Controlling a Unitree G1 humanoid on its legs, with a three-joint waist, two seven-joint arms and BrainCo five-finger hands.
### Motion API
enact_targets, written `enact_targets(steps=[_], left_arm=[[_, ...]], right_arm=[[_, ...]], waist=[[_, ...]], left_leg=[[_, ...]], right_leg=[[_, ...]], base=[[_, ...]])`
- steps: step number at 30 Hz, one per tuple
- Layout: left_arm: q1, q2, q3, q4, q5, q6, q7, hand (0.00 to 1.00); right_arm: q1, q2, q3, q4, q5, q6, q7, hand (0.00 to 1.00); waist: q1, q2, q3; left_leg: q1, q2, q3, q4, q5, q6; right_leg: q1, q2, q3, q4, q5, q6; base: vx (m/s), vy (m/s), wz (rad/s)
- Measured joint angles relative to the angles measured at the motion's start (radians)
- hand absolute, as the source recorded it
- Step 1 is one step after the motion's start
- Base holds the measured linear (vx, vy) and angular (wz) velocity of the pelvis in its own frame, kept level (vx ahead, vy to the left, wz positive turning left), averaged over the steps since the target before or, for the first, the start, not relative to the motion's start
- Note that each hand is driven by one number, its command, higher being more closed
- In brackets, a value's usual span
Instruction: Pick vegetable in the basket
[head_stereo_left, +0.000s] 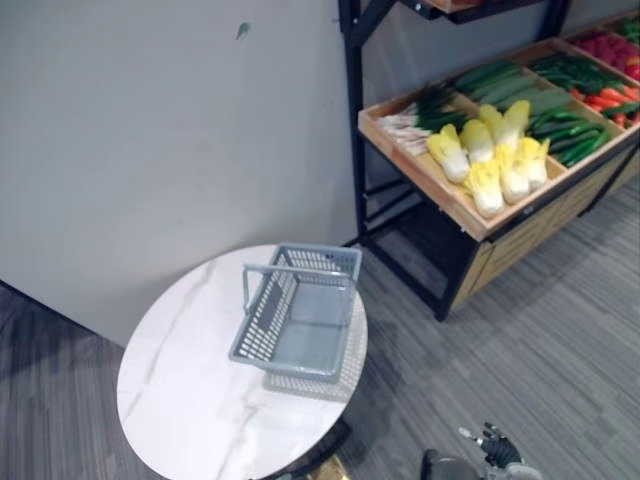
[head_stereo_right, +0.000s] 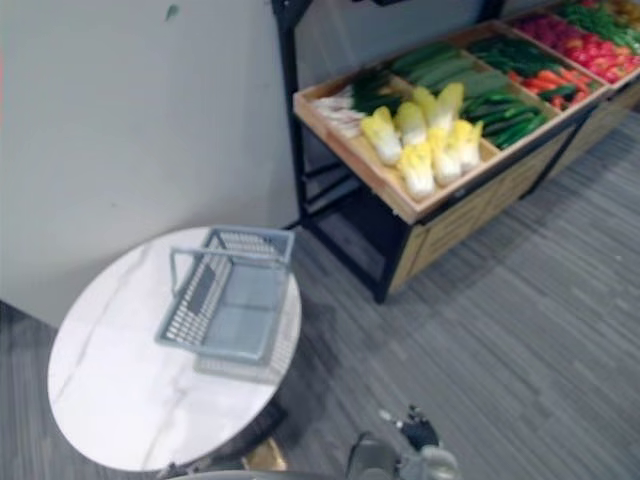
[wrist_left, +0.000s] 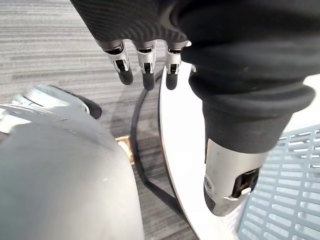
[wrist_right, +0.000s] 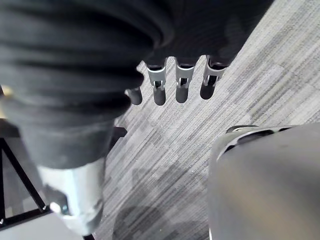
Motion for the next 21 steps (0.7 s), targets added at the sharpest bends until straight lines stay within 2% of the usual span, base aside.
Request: enact_targets(steps=[2, 4, 5, 6, 7, 8, 10, 12, 15, 17, 21], left_arm=[[-0.003, 0.001, 0.0, 0.0, -0.003, 0.0, 0.007, 0.0], [-0.004, 0.014, -0.018, -0.002, -0.003, -0.001, 0.02, 0.0], [-0.004, 0.025, -0.03, -0.002, -0.002, -0.001, 0.023, 0.0], [-0.005, 0.033, -0.072, -0.012, 0.003, -0.002, 0.03, 0.0], [-0.005, 0.038, -0.098, -0.013, 0.005, -0.002, 0.038, 0.0], [-0.004, 0.04, -0.111, -0.019, 0.009, -0.002, 0.043, 0.0], [-0.004, 0.042, -0.134, -0.032, 0.013, -0.005, 0.055, 0.0], [-0.004, 0.046, -0.151, -0.039, 0.015, -0.012, 0.066, 0.0], [-0.005, 0.05, -0.153, -0.039, 0.016, -0.012, 0.068, 0.0], [-0.003, 0.068, -0.161, -0.039, 0.02, -0.012, 0.067, 0.0], [-0.003, 0.07, -0.178, -0.04, 0.06, -0.012, 0.066, 0.0]], right_arm=[[-0.001, 0.002, 0.01, -0.001, 0.002, 0.0, -0.001, 0.0], [0.005, -0.002, 0.028, -0.024, 0.009, 0.0, -0.002, 0.0], [0.006, -0.001, 0.036, -0.044, 0.01, 0.0, -0.003, 0.0], [0.009, -0.015, 0.05, -0.135, 0.014, -0.001, -0.01, 0.0], [0.02, -0.025, 0.061, -0.205, 0.03, -0.005, -0.012, 0.0], [0.022, -0.032, 0.067, -0.247, 0.033, -0.011, -0.014, 0.0], [0.023, -0.058, 0.072, -0.359, 0.039, -0.024, -0.02, 0.0], [0.02, -0.073, 0.073, -0.477, 0.033, -0.037, -0.037, 0.0], [-0.001, -0.086, 0.075, -0.588, 0.014, -0.044, -0.055, 0.0], [-0.002, -0.097, 0.079, -0.7, -0.067, -0.044, -0.076, 0.0], [-0.105, -0.227, 0.104, -0.859, -0.275, -0.054, -0.123, 0.0]], waist=[[-0.007, -0.01, 0.0], [-0.014, -0.027, 0.01], [-0.013, -0.035, 0.015], [-0.012, -0.036, 0.016], [-0.016, -0.036, 0.016], [-0.014, -0.035, 0.016], [-0.013, -0.031, 0.016], [-0.01, -0.021, 0.007], [-0.003, -0.021, 0.009], [0.013, -0.046, 0.006], [0.012, -0.041, 0.001]], left_leg=[[-0.038, 0.007, 0.007, 0.009, 0.078, 0.014], [-0.061, 0.028, 0.122, 0.012, 0.182, 0.007], [-0.071, 0.029, 0.151, 0.022, 0.179, 0.004], [-0.098, 0.009, 0.213, 0.046, 0.096, -0.016], [-0.119, -0.015, 0.248, 0.042, 0.052, -0.025], [-0.136, -0.032, 0.264, 0.035, 0.036, -0.022], [-0.177, -0.07, 0.306, -0.019, 0.062, 0.003], [-0.183, -0.085, 0.328, -0.083, 0.06, -0.003], [-0.173, -0.086, 0.333, -0.168, 0.039, -0.011], [-0.172, -0.11, 0.346, -0.168, 0.04, -0.009], [-0.156, -0.152, 0.366, -0.193, 0.049, 0.021]], right_leg=[[0.032, -0.002, -0.045, -0.044, 0.005, -0.013], [0.103, -0.003, -0.104, -0.113, 0.015, -0.036], [0.114, -0.007, -0.112, -0.124, 0.016, -0.038], [0.137, -0.02, -0.129, -0.148, 0.019, -0.042], [0.143, -0.029, -0.145, -0.155, 0.02, -0.042], [0.144, -0.035, -0.154, -0.155, 0.02, -0.042], [0.142, -0.039, -0.179, -0.155, 0.022, -0.038], [0.14, -0.024, -0.183, -0.192, 0.043, -0.008], [0.136, 0.001, -0.184, -0.261, 0.098, 0.004], [0.142, -0.009, -0.161, -0.294, 0.126, 0.018], [0.145, -0.044, -0.134, -0.326, 0.162, 0.042]], base=[[0.22, -0.239, 0.72], [0.2, -0.186, 0.84], [0.17, -0.17, 0.67], [0.09, -0.104, 0.52], [0.03, -0.031, 0.49], [-0.01, 0.028, 0.43], [-0.02, 0.071, 0.35], [-0.02, 0.118, 0.3], [-0.06, 0.152, 0.04], [-0.08, 0.128, -0.12], [-0.05, 0.105, -0.12]])
